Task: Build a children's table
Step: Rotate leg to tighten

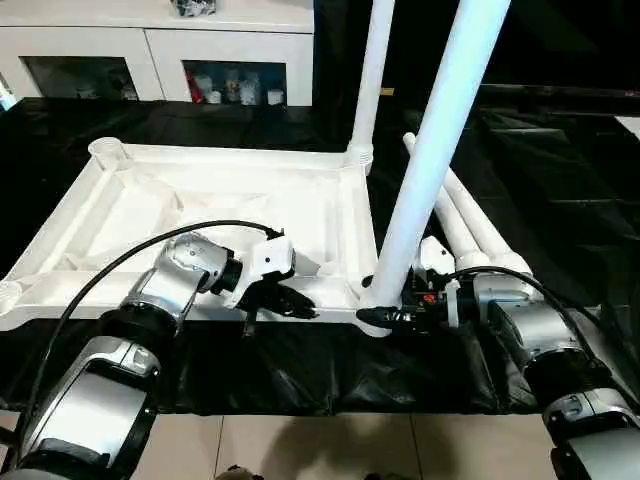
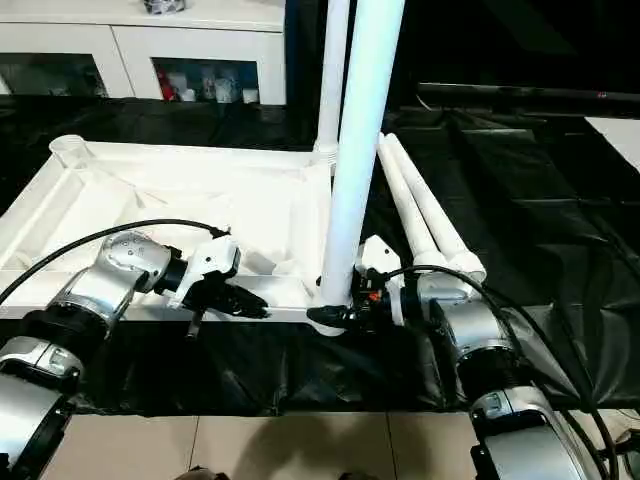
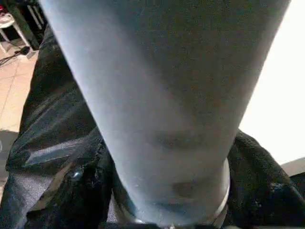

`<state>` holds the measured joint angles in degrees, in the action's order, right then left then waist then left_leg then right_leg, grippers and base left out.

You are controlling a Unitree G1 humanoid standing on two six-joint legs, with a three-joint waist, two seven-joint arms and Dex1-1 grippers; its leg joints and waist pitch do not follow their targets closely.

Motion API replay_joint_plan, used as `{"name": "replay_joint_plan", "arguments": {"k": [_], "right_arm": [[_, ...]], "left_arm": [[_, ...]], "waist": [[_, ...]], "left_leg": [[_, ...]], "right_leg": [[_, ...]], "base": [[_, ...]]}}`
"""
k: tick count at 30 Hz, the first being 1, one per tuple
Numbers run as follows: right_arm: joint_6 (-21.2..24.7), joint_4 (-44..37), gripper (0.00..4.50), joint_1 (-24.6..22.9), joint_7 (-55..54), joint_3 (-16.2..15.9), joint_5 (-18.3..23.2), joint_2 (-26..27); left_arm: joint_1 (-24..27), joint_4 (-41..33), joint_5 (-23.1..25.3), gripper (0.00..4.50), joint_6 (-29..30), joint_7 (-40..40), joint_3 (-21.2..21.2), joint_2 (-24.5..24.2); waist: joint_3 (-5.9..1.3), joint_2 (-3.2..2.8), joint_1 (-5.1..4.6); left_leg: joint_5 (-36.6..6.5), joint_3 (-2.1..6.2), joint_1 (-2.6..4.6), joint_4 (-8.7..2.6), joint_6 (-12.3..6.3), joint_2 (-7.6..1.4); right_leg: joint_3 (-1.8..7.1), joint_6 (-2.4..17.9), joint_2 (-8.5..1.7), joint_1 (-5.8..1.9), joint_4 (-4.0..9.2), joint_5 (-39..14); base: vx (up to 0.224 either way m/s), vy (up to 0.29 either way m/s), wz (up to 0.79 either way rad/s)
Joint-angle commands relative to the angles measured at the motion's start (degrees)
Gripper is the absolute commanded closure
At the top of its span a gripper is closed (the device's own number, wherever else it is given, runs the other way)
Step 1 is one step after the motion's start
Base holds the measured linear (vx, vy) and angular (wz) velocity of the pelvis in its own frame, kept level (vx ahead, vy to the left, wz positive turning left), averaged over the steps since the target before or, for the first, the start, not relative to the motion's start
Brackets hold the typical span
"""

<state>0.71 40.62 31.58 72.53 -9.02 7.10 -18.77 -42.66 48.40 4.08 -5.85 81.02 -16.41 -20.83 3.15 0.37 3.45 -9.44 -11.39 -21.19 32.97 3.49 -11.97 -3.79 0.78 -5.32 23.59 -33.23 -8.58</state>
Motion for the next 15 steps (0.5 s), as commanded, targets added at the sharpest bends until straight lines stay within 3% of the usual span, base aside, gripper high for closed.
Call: {"name": "replay_joint_plan", "arguments": {"k": [1,5,6,7,8,10,11,15], "right_arm": [[0.58,0.68,1.77,-0.29,-4.59,-0.27,-1.01,1.98],[-1.68,7.27,1.78,1.49,-23.7,3.72,-3.37,5.54],[-1.57,8.85,1.78,2.01,-28.95,5.09,-3.19,6.85],[-1.11,9.74,1.79,2.36,-33.42,6.18,-3.01,8.08],[-0.66,10.31,1.79,2.58,-36.76,6.88,-2.9,9.2],[-0.74,10.68,1.79,2.74,-39.62,7.08,-3.14,10.51],[-1.03,11.34,1.79,3.03,-42.88,7.0,-3.89,11.71],[-3.2,13.2,1.79,4.22,-49.32,7.88,-4.18,15.75]], "left_arm": [[-1.0,0.18,0.19,4.5,1.4,-3.18,-0.05,1.77],[-1.66,0.94,1.35,4.5,4.25,-11.31,0.53,5.02],[-1.82,0.99,1.5,4.5,5.72,-14.05,0.77,6.55],[-1.99,1.01,1.55,4.5,7.0,-16.75,1.1,8.11],[-2.11,0.97,1.7,4.5,7.88,-18.92,1.22,9.5],[-2.27,0.96,2.0,4.5,8.64,-21.14,1.15,11.07],[-2.38,0.92,2.16,4.5,9.23,-23.12,1.21,12.51],[-2.29,0.34,2.21,4.5,9.36,-26.12,0.88,15.88]], "waist": [[-3.87,0.58,0.11],[-3.53,0.48,-0.58],[-3.44,0.51,-1.09],[-3.45,0.15,-1.42],[-3.47,0.35,-1.89],[-3.51,0.32,-2.06],[-3.52,-0.02,-2.01],[-3.59,0.08,-2.2]], "left_leg": [[-15.02,0.28,0.86,-3.64,-2.5,-1.48],[-18.64,0.7,1.4,-3.88,-0.11,-1.24],[-19.55,0.88,1.23,-3.98,0.52,-1.16],[-20.52,1.06,1.45,-3.98,1.08,-1.11],[-21.58,1.0,1.56,-3.89,0.94,-1.03],[-22.36,1.01,1.48,-3.89,0.37,-0.98],[-22.55,1.08,1.5,-3.88,0.21,-0.93],[-23.17,0.98,1.39,-3.83,-0.11,-0.82]], "right_leg": [[1.96,12.79,-2.67,-2.66,3.39,-17.61],[1.92,10.51,-2.94,-2.04,4.37,-25.58],[1.86,9.65,-2.95,-2.06,4.47,-27.63],[1.77,9.13,-2.93,-1.94,4.68,-28.92],[1.72,8.85,-2.72,-1.76,4.96,-29.25],[1.69,8.76,-2.61,-1.75,5.16,-28.74],[1.66,8.8,-2.62,-1.78,5.15,-28.44],[1.63,8.69,-2.52,-1.66,5.25,-27.81]], "base": [[0.0,0.0,0.0],[0.0,0.0,0.0],[0.0,0.0,0.0],[0.0,0.0,0.0],[0.0,0.0,0.0],[0.0,0.0,0.0],[0.0,0.0,0.0],[0.0,0.0,0.0]]}}
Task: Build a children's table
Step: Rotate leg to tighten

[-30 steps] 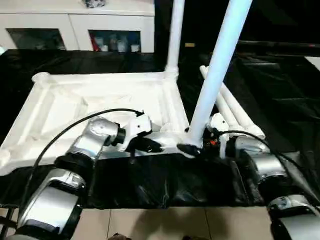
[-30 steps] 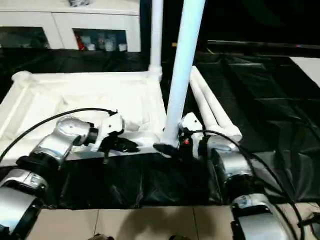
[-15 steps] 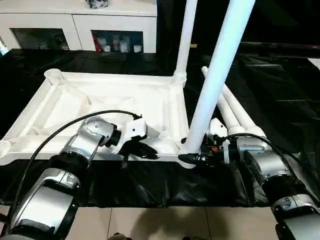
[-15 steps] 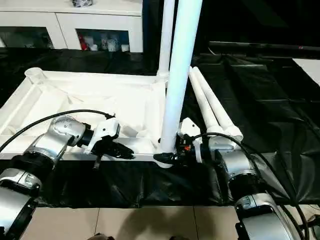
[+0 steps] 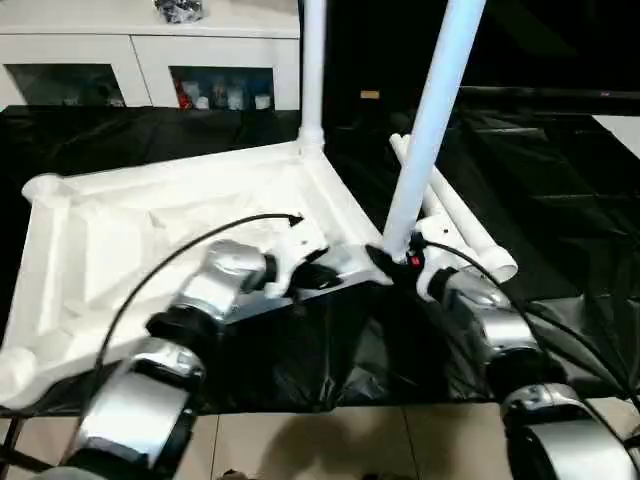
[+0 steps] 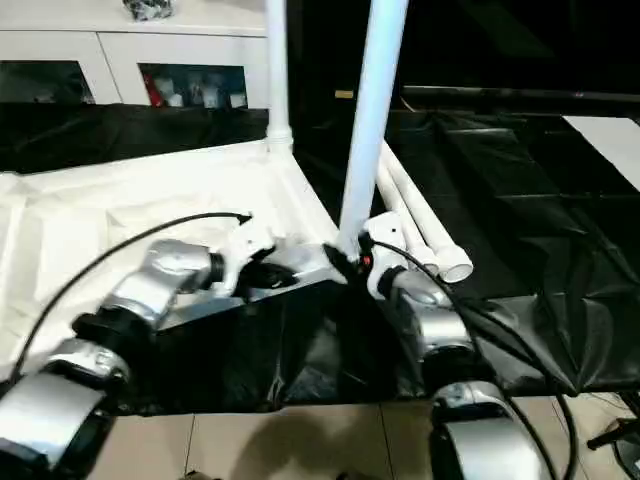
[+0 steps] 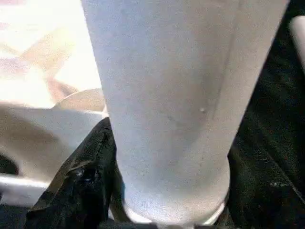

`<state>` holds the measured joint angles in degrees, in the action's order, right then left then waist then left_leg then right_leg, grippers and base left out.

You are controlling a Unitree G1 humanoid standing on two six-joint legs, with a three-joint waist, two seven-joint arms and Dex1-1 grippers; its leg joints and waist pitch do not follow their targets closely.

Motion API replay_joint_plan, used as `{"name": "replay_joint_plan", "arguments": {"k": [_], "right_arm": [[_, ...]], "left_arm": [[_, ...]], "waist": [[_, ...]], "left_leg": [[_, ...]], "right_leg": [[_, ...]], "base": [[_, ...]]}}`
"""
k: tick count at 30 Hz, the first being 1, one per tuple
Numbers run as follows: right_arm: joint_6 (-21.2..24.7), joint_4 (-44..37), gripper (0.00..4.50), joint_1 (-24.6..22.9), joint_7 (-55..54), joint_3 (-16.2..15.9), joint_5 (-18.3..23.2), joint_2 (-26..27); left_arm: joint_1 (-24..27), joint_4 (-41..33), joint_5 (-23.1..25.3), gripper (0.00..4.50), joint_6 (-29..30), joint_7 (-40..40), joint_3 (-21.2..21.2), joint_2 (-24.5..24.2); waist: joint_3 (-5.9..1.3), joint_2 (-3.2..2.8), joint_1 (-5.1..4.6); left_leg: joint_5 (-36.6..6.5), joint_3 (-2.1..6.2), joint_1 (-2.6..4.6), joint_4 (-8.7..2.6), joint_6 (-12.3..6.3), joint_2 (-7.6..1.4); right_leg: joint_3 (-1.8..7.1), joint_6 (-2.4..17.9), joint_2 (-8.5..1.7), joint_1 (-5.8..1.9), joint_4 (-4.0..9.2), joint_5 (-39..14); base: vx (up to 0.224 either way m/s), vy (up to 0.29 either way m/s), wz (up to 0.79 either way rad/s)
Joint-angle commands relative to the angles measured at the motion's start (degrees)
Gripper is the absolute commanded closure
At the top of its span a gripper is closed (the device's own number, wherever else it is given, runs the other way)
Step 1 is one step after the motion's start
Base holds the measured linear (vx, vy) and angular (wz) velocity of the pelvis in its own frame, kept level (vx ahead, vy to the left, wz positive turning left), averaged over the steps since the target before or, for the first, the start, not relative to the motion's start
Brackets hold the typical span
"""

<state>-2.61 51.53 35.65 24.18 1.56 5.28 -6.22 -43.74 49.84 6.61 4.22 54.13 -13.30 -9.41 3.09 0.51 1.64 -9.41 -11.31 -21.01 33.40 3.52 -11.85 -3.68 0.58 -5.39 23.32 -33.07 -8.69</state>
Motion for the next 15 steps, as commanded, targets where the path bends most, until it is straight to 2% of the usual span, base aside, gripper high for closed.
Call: {"name": "replay_joint_plan", "arguments": {"k": [1,3,7,14,15], "right_arm": [[-0.43,2.51,1.79,0.3,-1.31,-2.66,-2.44,3.5],[-1.9,3.27,1.24,0.98,-0.82,-2.12,-1.87,4.06],[-3.01,2.9,0.87,1.42,3.34,-2.31,-1.3,2.53],[-2.79,0.13,0.87,0.54,18.42,-4.5,-0.56,-3.77],[-2.42,-0.4,0.87,0.34,20.48,-4.69,-0.19,-4.33]], "left_arm": [[-1.2,-1.16,-0.3,4.5,-0.92,0.72,-2.32,4.62],[-1.26,-1.28,-0.11,4.5,-1.11,0.71,-2.3,4.45],[-1.17,-1.41,0.45,4.5,-1.99,2.85,-2.5,2.06],[-0.51,-1.36,0.25,4.5,-5.08,11.48,-3.77,-3.73],[-0.51,-1.28,0.24,4.5,-5.68,12.28,-3.86,-4.27]], "waist": [[-3.59,0.0,-0.39],[-3.64,0.03,-0.29],[-3.76,-0.03,-0.22],[-4.07,-0.02,0.2],[-4.12,-0.2,0.36]], "left_leg": [[-23.22,0.87,1.2,-4.23,-0.26,-0.91],[-22.65,0.89,1.05,-4.33,-0.57,-0.96],[-21.52,0.77,0.82,-4.4,-1.22,-1.08],[-16.48,0.41,0.44,-4.06,-3.05,-1.11],[-15.62,0.35,0.46,-4.04,-3.36,-1.24]], "right_leg": [[1.54,8.76,-2.51,-1.37,5.13,-27.67],[1.55,8.77,-2.49,-1.52,5.02,-26.76],[1.71,10.24,-2.38,-1.84,4.53,-22.37],[1.81,13.12,-2.39,-2.68,3.52,-14.53],[1.73,13.54,-2.3,-2.77,3.32,-13.29]], "base": [[0.0,0.0,0.0],[0.0,0.0,0.0],[0.0,0.0,0.0],[0.0,0.0,0.0],[0.0,0.0,0.0]]}}
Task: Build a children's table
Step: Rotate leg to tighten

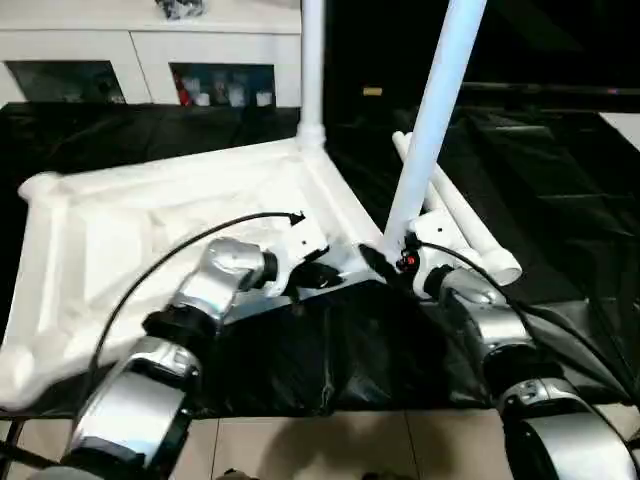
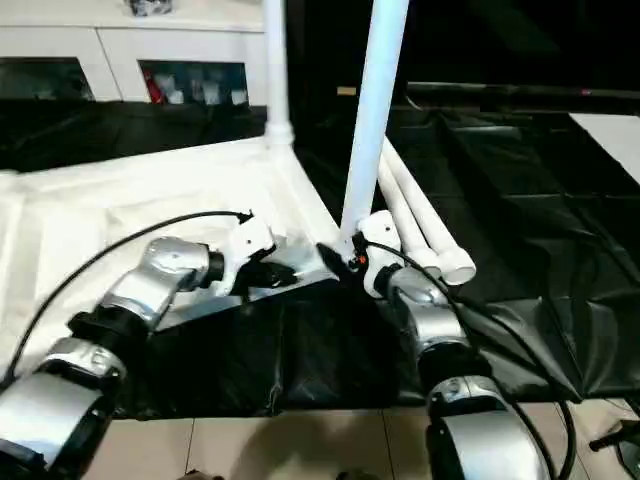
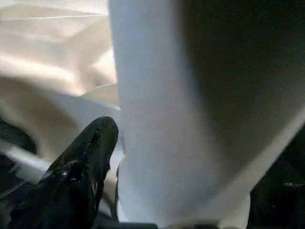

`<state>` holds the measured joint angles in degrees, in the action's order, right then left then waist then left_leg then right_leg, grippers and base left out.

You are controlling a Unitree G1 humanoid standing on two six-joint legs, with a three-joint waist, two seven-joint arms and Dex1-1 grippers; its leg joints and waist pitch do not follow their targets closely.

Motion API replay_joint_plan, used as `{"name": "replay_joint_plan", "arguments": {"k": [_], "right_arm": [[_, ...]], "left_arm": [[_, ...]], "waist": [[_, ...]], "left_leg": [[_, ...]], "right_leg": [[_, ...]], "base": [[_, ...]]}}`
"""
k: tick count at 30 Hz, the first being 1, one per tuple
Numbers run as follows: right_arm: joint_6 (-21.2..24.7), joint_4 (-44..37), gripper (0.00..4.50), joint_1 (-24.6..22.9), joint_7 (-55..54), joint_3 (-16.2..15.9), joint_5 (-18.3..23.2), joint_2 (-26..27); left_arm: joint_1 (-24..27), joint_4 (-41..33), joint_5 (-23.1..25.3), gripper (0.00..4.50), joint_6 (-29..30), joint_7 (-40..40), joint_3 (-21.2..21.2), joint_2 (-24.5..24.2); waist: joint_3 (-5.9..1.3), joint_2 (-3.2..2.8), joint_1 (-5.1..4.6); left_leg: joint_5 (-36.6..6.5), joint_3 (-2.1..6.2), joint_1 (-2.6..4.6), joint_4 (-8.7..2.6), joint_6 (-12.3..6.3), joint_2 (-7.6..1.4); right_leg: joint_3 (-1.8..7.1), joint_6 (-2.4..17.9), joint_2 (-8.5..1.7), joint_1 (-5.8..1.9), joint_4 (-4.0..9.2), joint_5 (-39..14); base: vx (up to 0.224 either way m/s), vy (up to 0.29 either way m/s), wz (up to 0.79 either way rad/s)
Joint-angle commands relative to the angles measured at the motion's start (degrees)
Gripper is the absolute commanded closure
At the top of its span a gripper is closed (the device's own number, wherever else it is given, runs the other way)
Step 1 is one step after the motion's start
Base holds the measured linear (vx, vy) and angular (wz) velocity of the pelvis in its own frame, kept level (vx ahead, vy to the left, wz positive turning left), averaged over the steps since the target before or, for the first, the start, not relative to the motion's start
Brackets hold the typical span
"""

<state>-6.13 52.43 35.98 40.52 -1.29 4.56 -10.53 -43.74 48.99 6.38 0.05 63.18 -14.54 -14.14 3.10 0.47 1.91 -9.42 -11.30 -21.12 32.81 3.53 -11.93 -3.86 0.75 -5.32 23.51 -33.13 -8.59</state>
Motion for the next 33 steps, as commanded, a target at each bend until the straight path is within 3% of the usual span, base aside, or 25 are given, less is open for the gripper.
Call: {"name": "replay_joint_plan", "arguments": {"k": [1,5,9,11,16,21,24,27,29,32,33], "right_arm": [[1.45,-2.91,0.87,-0.73,9.14,-2.91,1.08,-1.44],[3.05,-6.55,0.87,-2.48,20.32,-5.53,1.91,-4.62],[3.78,-9.14,0.87,-3.61,28.67,-8.87,1.73,-7.65],[4.37,-10.08,1.11,-3.94,32.06,-9.92,1.34,-8.46],[4.4,-10.8,1.55,-4.11,34.21,-11.29,0.71,-9.03],[6.06,-12.59,1.67,-4.9,33.96,-11.1,1.64,-8.18],[7.11,-13.31,1.72,-5.44,32.68,-10.41,2.5,-7.48],[6.79,-10.62,1.73,-4.88,24.06,-7.64,1.91,-5.09],[5.81,-6.85,1.74,-3.51,13.77,-5.85,-0.07,-3.19],[5.78,-3.41,1.75,-2.18,3.84,-3.52,-0.56,-0.65],[6.0,-2.88,1.75,-1.96,1.9,-3.05,-0.52,-0.04]], "left_arm": [[-0.47,-0.42,0.04,4.5,-2.22,5.49,-2.64,-0.45],[-0.36,-0.62,-0.59,4.5,-3.53,10.86,-2.9,-2.47],[-0.51,-0.29,-1.04,4.5,-5.18,15.58,-3.55,-4.5],[-0.75,-0.01,-1.05,4.5,-5.69,17.3,-3.76,-5.23],[-1.18,0.62,-0.71,4.5,-6.49,18.74,-3.97,-5.88],[-1.66,1.21,-0.65,4.5,-6.57,18.75,-3.81,-6.06],[-1.89,1.67,-0.56,4.5,-5.54,16.94,-3.32,-5.57],[-2.48,2.22,-1.22,4.5,-2.6,11.92,-1.46,-3.39],[-3.04,3.01,-0.55,4.5,-1.54,7.05,-0.92,-1.67],[-3.39,3.24,-0.39,4.5,-0.26,2.31,-0.38,1.03],[-3.44,3.25,-0.35,4.5,0.07,1.31,-0.31,1.72]], "waist": [[-4.13,-0.21,0.23],[-4.12,-0.18,0.72],[-3.95,-0.16,1.09],[-3.83,-0.18,1.32],[-3.86,-0.23,1.49],[-4.03,-0.2,1.63],[-3.96,-0.23,1.64],[-3.75,-0.24,1.48],[-3.6,-0.15,0.84],[-3.43,-0.12,0.42],[-3.53,-0.06,0.06]], "left_leg": [[-14.85,0.29,0.5,-3.41,-3.74,-1.24],[-14.1,0.16,0.54,-3.26,-4.92,-1.39],[-15.92,0.2,0.73,-3.43,-3.78,-1.47],[-17.24,0.25,0.89,-3.59,-3.01,-1.54],[-17.94,0.31,1.07,-3.69,-1.91,-1.56],[-16.19,0.3,0.93,-3.6,-2.26,-1.49],[-16.62,0.3,1.0,-3.62,-2.09,-1.52],[-18.17,0.35,1.12,-3.75,-1.07,-1.45],[-20.22,0.76,1.33,-3.84,0.46,-1.21],[-21.73,0.92,1.52,-3.8,0.78,-1.07],[-21.72,0.98,1.29,-3.82,0.61,-1.02]], "right_leg": [[1.8,13.89,-2.2,-3.11,3.2,-12.01],[1.8,15.07,-2.21,-3.17,2.92,-9.77],[1.84,14.69,-2.4,-2.99,3.2,-13.73],[1.94,13.86,-2.46,-2.85,3.47,-16.43],[1.98,13.84,-2.46,-2.73,3.42,-16.63],[1.98,14.13,-2.45,-2.9,3.15,-14.24],[1.95,14.09,-2.48,-2.83,3.27,-15.24],[1.93,13.31,-2.54,-2.58,3.58,-18.46],[1.85,11.55,-2.78,-2.26,4.16,-23.97],[1.77,10.02,-2.83,-1.94,4.81,-27.83],[1.73,9.68,-2.75,-2.12,4.8,-27.86]], "base": [[0.0,0.0,0.0],[0.0,0.0,0.0],[0.0,0.0,0.0],[0.0,0.0,0.0],[0.0,0.0,0.0],[0.0,0.0,0.0],[0.0,0.0,0.0],[0.0,0.0,0.0],[0.0,0.0,0.0],[0.0,0.0,0.0],[0.0,0.0,0.0]]}}
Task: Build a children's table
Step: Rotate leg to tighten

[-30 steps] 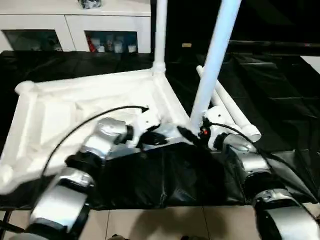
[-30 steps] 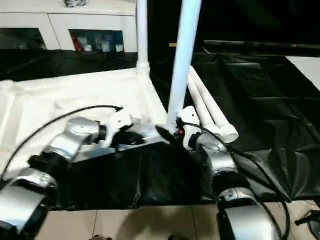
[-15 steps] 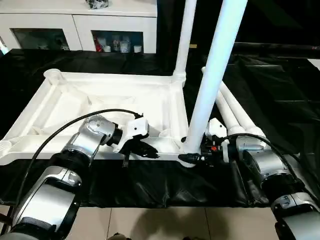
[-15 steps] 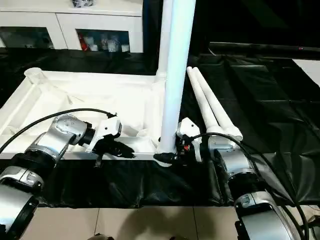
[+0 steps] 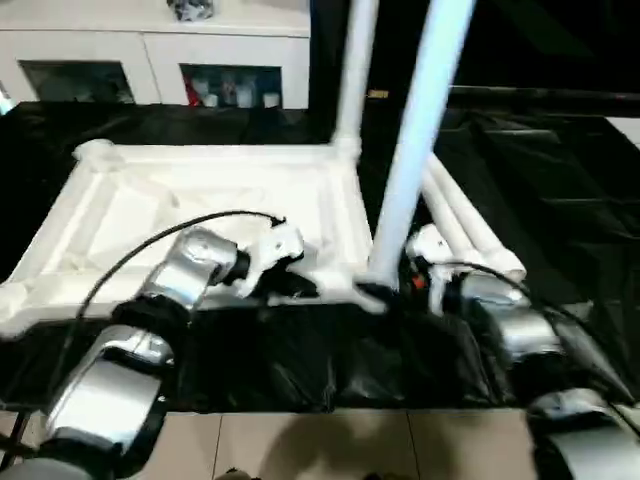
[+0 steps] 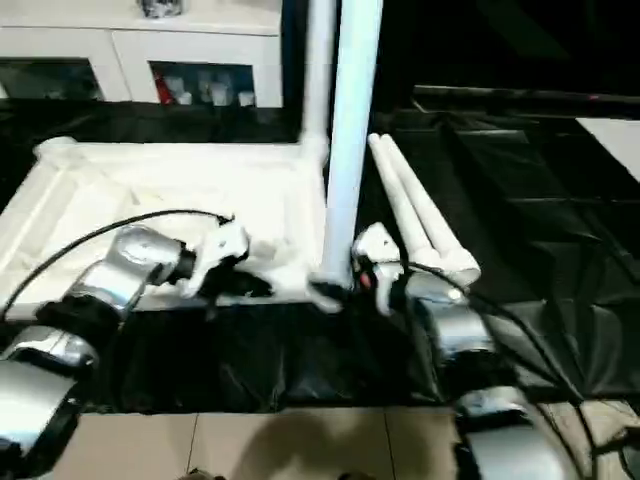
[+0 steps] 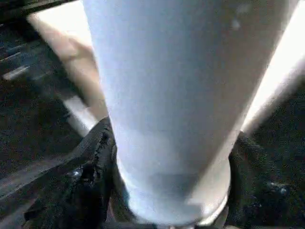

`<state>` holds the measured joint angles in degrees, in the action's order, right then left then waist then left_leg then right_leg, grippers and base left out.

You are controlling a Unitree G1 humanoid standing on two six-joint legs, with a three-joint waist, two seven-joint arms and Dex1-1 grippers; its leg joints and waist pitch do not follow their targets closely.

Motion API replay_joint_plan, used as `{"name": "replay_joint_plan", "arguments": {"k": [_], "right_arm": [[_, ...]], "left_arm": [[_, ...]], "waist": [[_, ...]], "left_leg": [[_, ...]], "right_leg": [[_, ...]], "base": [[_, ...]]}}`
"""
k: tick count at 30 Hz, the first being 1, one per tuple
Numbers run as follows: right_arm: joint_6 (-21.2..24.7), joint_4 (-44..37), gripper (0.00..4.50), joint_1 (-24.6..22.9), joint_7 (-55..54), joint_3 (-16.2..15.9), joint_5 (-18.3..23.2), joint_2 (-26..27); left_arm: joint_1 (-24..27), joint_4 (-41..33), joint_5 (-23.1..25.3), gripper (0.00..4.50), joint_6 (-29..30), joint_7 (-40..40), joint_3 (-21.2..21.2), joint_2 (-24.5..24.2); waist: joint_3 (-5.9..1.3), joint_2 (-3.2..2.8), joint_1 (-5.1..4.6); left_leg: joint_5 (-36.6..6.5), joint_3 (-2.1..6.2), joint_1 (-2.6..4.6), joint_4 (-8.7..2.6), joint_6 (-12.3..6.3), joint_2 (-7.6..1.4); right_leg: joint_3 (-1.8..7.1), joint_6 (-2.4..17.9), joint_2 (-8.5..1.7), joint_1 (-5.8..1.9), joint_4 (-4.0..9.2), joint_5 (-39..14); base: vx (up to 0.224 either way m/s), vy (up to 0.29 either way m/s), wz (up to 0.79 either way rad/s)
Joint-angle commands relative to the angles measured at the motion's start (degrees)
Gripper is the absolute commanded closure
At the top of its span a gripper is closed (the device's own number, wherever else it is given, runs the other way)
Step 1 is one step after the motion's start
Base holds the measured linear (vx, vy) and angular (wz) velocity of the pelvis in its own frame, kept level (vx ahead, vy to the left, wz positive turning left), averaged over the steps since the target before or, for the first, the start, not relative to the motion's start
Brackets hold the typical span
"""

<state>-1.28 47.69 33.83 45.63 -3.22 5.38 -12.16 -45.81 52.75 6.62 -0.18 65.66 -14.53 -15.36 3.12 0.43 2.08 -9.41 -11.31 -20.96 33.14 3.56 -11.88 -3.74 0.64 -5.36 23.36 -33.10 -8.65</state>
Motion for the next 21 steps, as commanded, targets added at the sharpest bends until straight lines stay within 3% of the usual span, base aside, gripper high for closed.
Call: {"name": "replay_joint_plan", "arguments": {"k": [1,3,9,10,11,12,15,18,21], "right_arm": [[1.4,2.84,1.75,0.6,-6.92,-0.28,-1.22,2.9],[2.03,4.7,1.75,1.42,-15.32,0.97,-1.43,6.33],[-0.22,7.5,1.75,2.83,-20.58,2.26,-1.19,10.26],[-0.39,7.66,1.2,3.07,-20.04,2.69,-0.66,10.45],[-0.39,7.66,1.06,3.07,-20.04,2.69,-0.66,10.45],[-0.71,7.62,1.06,3.39,-18.51,3.0,-0.19,10.44],[-0.9,6.69,0.77,3.3,-15.74,2.26,-0.88,8.89],[-1.63,5.59,0.45,2.96,-11.15,1.27,-1.31,5.87],[-1.67,4.89,0.45,2.74,-6.91,0.74,-1.24,4.04]], "left_arm": [[-1.44,-0.51,-0.5,4.5,0.94,-3.25,-0.22,4.44],[-1.51,-0.7,-0.04,4.5,2.74,-8.07,-0.43,8.41],[-0.73,-2.09,-0.16,4.5,3.79,-8.97,-1.42,11.69],[-0.66,-2.21,-0.11,4.5,3.76,-8.65,-1.55,11.47],[-0.66,-2.21,-0.11,4.5,3.76,-8.65,-1.55,11.47],[-0.68,-2.09,0.14,4.5,3.64,-8.49,-1.59,10.73],[-0.63,-2.17,0.43,4.5,3.07,-7.07,-1.45,8.9],[-0.34,-2.26,0.7,4.5,1.66,-4.17,-1.7,6.34],[0.01,-2.65,0.28,4.5,0.49,-1.11,-1.91,4.81]], "waist": [[-3.56,-0.08,-0.19],[-3.53,-0.21,-0.7],[-3.82,-0.2,-0.63],[-3.78,-0.27,-0.61],[-3.76,-0.28,-0.65],[-3.75,-0.54,-0.61],[-3.83,-0.4,-0.65],[-4.01,-0.26,-0.56],[-4.13,-0.29,-0.28]], "left_leg": [[-21.65,1.04,1.08,-4.17,0.52,-1.09],[-22.33,0.99,1.2,-4.14,0.59,-1.09],[-20.59,0.72,0.86,-4.03,-0.96,-0.92],[-20.77,0.73,0.91,-4.06,-1.08,-0.95],[-20.95,0.73,0.88,-4.07,-1.13,-0.95],[-21.3,0.8,0.91,-4.14,-1.09,-0.98],[-21.28,0.77,0.86,-4.17,-1.12,-1.04],[-19.4,0.63,0.6,-4.05,-1.94,-1.01],[-17.04,0.49,0.51,-3.88,-2.79,-1.08]], "right_leg": [[1.62,9.75,-2.7,-1.98,4.77,-27.41],[1.67,10.03,-2.55,-1.67,4.78,-26.49],[1.72,10.68,-2.47,-2.0,4.57,-22.45],[1.68,10.7,-2.48,-1.97,4.64,-22.63],[1.68,10.68,-2.43,-1.98,4.66,-22.69],[1.66,10.73,-2.43,-2.0,4.6,-22.65],[1.7,11.13,-2.38,-2.12,4.48,-21.24],[1.78,12.07,-2.39,-2.48,4.08,-17.86],[1.81,13.37,-2.48,-2.74,3.69,-14.73]], "base": [[0.0,0.0,0.0],[0.0,0.0,0.0],[0.0,0.0,0.0],[0.0,0.0,0.0],[0.0,0.0,0.0],[0.0,0.0,0.0],[0.0,0.0,0.0],[0.0,0.0,0.0],[0.0,0.0,0.0]]}}
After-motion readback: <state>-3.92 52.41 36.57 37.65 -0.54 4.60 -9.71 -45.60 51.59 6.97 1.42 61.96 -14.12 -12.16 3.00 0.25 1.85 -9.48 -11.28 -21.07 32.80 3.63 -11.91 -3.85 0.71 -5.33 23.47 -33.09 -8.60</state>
